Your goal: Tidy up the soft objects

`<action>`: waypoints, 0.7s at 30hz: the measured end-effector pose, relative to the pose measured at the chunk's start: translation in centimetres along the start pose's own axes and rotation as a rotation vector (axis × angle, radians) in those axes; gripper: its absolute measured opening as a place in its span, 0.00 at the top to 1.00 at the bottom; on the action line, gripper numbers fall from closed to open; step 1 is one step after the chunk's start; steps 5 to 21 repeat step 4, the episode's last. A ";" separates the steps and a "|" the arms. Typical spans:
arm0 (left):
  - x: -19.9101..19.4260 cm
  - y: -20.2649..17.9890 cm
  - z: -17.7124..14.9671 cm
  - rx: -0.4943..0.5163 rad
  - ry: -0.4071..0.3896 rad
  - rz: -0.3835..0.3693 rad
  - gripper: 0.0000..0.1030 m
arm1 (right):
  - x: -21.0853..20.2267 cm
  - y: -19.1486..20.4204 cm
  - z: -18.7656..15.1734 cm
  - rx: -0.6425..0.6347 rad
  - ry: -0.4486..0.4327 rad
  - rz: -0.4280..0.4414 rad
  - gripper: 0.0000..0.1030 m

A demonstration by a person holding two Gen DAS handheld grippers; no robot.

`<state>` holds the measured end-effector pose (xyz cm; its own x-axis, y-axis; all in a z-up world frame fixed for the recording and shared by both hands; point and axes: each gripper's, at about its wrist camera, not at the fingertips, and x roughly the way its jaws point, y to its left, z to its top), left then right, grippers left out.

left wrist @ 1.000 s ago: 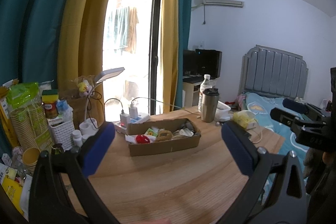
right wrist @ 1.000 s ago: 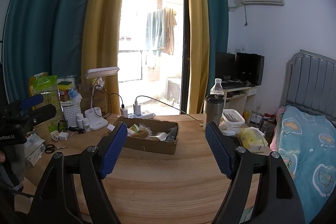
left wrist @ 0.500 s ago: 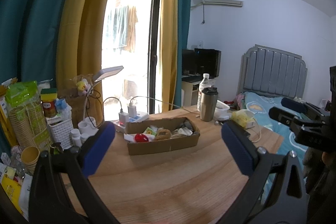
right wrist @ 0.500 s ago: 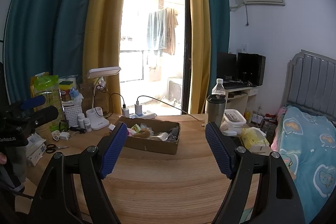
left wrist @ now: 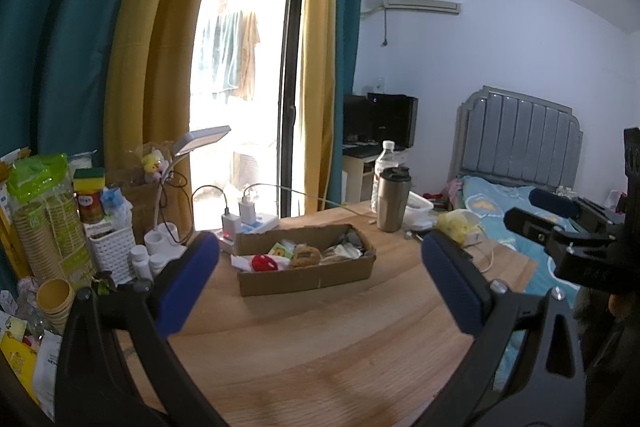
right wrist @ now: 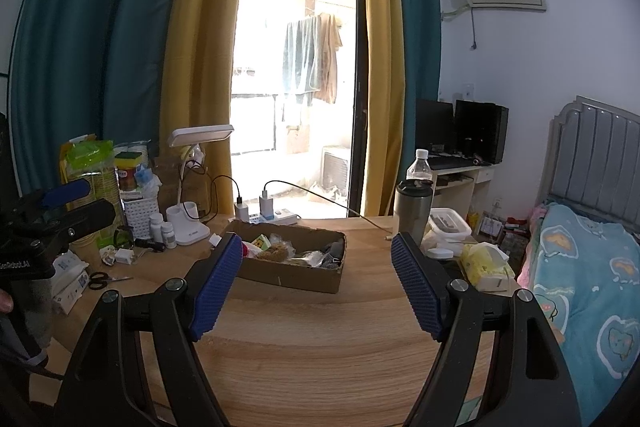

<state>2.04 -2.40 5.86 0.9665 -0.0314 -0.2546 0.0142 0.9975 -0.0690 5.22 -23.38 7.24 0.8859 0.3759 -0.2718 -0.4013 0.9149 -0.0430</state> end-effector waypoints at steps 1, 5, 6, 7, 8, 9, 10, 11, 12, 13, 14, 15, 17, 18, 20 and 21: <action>0.0 -0.1 -0.1 0.001 0.001 -0.001 0.01 | 0.0 0.0 0.0 0.001 0.000 0.001 0.23; 0.4 -0.2 -0.4 0.002 0.009 0.002 0.01 | 0.0 0.0 -0.1 0.005 0.002 0.003 0.23; 0.4 -0.2 -0.4 0.002 0.009 0.002 0.01 | 0.0 0.0 -0.1 0.005 0.002 0.003 0.23; 0.4 -0.2 -0.4 0.002 0.009 0.002 0.01 | 0.0 0.0 -0.1 0.005 0.002 0.003 0.23; 0.4 -0.2 -0.4 0.002 0.009 0.002 0.01 | 0.0 0.0 -0.1 0.005 0.002 0.003 0.23; 0.4 -0.2 -0.4 0.002 0.009 0.002 0.01 | 0.0 0.0 -0.1 0.005 0.002 0.003 0.23; 0.4 -0.2 -0.4 0.002 0.009 0.002 0.01 | 0.0 0.0 -0.1 0.005 0.002 0.003 0.23; 0.4 -0.2 -0.4 0.002 0.009 0.002 0.01 | 0.0 0.0 -0.1 0.005 0.002 0.003 0.23; 0.4 -0.2 -0.4 0.002 0.009 0.002 0.01 | 0.0 0.0 -0.1 0.005 0.002 0.003 0.23; 0.4 -0.2 -0.4 0.002 0.009 0.002 0.01 | 0.0 0.0 -0.1 0.005 0.002 0.003 0.23; 0.4 -0.2 -0.4 0.002 0.009 0.002 0.01 | 0.0 0.0 -0.1 0.005 0.002 0.003 0.23; 0.4 -0.2 -0.4 0.002 0.009 0.002 0.01 | 0.0 0.0 -0.1 0.005 0.002 0.003 0.23; 0.4 -0.2 -0.4 0.002 0.009 0.002 0.01 | 0.0 0.0 -0.1 0.005 0.002 0.003 0.23; 0.4 -0.2 -0.4 0.002 0.009 0.002 0.01 | 0.0 0.0 -0.1 0.005 0.002 0.003 0.23; 0.4 -0.2 -0.4 0.002 0.009 0.002 0.01 | 0.0 0.0 -0.1 0.005 0.002 0.003 0.23; 0.4 -0.2 -0.4 0.002 0.009 0.002 0.01 | 0.0 0.0 -0.1 0.005 0.002 0.003 0.23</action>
